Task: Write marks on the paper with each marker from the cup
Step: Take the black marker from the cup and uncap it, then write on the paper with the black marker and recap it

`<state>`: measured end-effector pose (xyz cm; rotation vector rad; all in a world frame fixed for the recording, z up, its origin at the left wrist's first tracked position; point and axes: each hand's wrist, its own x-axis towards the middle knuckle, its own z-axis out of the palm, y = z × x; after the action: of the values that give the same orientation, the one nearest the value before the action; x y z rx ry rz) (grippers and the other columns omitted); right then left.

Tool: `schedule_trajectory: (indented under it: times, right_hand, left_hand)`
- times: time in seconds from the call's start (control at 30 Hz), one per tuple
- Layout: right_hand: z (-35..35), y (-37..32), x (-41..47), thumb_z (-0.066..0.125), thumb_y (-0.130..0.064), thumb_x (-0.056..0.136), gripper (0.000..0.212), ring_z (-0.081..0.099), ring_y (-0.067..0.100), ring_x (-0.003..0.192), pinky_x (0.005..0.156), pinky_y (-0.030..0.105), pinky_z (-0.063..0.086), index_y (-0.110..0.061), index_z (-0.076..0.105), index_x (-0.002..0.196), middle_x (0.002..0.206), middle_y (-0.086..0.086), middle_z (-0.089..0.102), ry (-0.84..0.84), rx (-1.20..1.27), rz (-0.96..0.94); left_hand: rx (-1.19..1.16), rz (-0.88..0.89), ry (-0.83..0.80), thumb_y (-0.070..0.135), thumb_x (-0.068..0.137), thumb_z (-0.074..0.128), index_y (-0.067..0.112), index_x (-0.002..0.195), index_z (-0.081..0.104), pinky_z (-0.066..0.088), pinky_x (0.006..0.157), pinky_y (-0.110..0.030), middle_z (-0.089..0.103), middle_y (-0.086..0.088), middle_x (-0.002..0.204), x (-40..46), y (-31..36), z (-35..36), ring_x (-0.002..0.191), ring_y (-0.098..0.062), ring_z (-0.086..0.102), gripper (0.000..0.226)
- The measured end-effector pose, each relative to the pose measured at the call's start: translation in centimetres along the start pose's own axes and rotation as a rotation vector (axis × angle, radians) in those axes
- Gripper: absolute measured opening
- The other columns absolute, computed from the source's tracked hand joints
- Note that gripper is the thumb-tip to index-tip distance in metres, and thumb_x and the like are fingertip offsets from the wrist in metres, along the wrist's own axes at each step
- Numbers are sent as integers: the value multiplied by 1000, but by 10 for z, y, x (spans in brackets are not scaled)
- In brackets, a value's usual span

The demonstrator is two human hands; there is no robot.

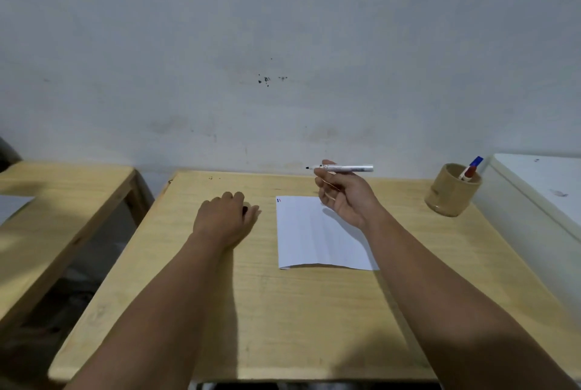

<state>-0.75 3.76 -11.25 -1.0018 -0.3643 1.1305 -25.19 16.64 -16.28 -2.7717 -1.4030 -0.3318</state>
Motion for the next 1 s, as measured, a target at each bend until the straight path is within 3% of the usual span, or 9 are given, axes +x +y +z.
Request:
schedule_trajectory:
  times: [0.07, 0.13, 0.17, 0.3, 0.43, 0.53, 0.67, 0.73, 1.0]
  right_hand:
    - [4, 3, 0, 74, -22, 100, 4, 70, 12, 63, 54, 23, 52, -19, 74, 103, 82, 2, 75, 78, -126, -52]
    - [10, 4, 4, 71, -38, 101, 25, 57, 11, 50, 48, 23, 43, -15, 77, 93, 64, 1, 65, 207, -245, -131]
    - [15, 5, 6, 67, -36, 103, 29, 52, 13, 47, 47, 23, 40, -12, 77, 92, 60, 3, 63, 249, -284, -173]
    - [37, 14, 8, 64, -19, 99, 13, 57, 17, 54, 51, 24, 44, -15, 76, 95, 76, 8, 74, 191, -452, -232]
    - [46, 40, 20, 74, -38, 97, 29, 57, 15, 53, 48, 24, 45, -11, 78, 87, 68, 3, 71, 183, -598, -308]
    - [46, 59, 29, 72, -35, 97, 29, 59, 14, 52, 51, 28, 46, -9, 72, 84, 64, 2, 69, 194, -647, -291]
    - [34, 79, 33, 69, -20, 95, 30, 62, 17, 52, 52, 29, 49, 7, 62, 86, 69, 21, 68, 204, -623, -265]
    - [30, 84, 35, 67, -17, 96, 33, 60, 18, 51, 50, 27, 48, 13, 57, 87, 69, 23, 67, 208, -606, -274]
    - [26, 89, 42, 67, -21, 91, 32, 64, 23, 59, 55, 31, 49, 7, 56, 79, 85, 34, 70, 207, -646, -304]
  left_hand:
    - [-106, -62, 111, 65, 92, 41, 14, 107, 56, 48, 73, -41, 60, -6, 99, -6, 3, -9, 88, -32, 60, 56]
    - [-183, 21, 294, 61, 89, 41, 13, 102, 60, 47, 71, -40, 60, -5, 95, -11, 10, -18, 85, -31, 57, 53]
    - [-215, 115, 346, 55, 89, 42, 13, 103, 63, 47, 72, -40, 61, -5, 98, -14, 17, -22, 86, -31, 57, 49]
    - [-208, 372, 178, 55, 96, 45, 19, 129, 64, 46, 91, -42, 64, 1, 128, -36, 51, -18, 113, -26, 57, 52]
    - [-133, 375, -8, 64, 96, 36, 21, 140, 55, 37, 109, -45, 47, -1, 157, -51, 58, 3, 145, -23, 40, 66]
    - [-146, 363, -10, 65, 94, 31, 20, 138, 57, 35, 111, -42, 47, -1, 158, -54, 55, 10, 147, -20, 38, 67]
    - [-178, 331, -38, 65, 95, 28, 21, 150, 47, 28, 120, -41, 38, -2, 164, -56, 56, 17, 154, -19, 28, 73]
    - [-213, 302, -45, 65, 97, 29, 20, 155, 41, 21, 124, -39, 31, -2, 167, -59, 55, 21, 156, -17, 21, 75]
    - [-219, 207, -15, 68, 96, 32, 18, 157, 37, 12, 127, -39, 30, -2, 167, -67, 55, 20, 157, -13, 18, 79]
